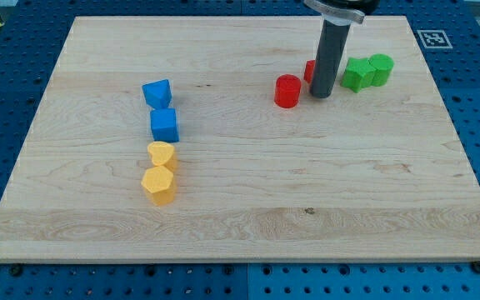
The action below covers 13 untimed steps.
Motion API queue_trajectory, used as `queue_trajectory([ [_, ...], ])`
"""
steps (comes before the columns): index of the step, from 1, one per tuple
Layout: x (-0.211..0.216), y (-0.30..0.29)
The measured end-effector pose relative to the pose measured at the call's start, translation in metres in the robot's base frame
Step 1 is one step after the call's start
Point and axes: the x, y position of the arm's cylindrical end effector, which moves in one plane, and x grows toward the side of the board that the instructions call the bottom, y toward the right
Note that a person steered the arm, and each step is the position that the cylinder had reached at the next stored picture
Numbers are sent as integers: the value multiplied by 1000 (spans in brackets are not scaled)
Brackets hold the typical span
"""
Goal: Push the green star up a bit
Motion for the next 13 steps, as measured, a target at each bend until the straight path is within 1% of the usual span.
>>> queue_trajectory([
  [2,-1,-1],
  [3,-9,-1],
  [4,-6,-1],
  [5,8,4],
  [6,8,4],
  [8,8,52],
  [9,10,52],
  [10,24,73],
  [11,24,75],
  [12,18,102],
  [13,11,104],
])
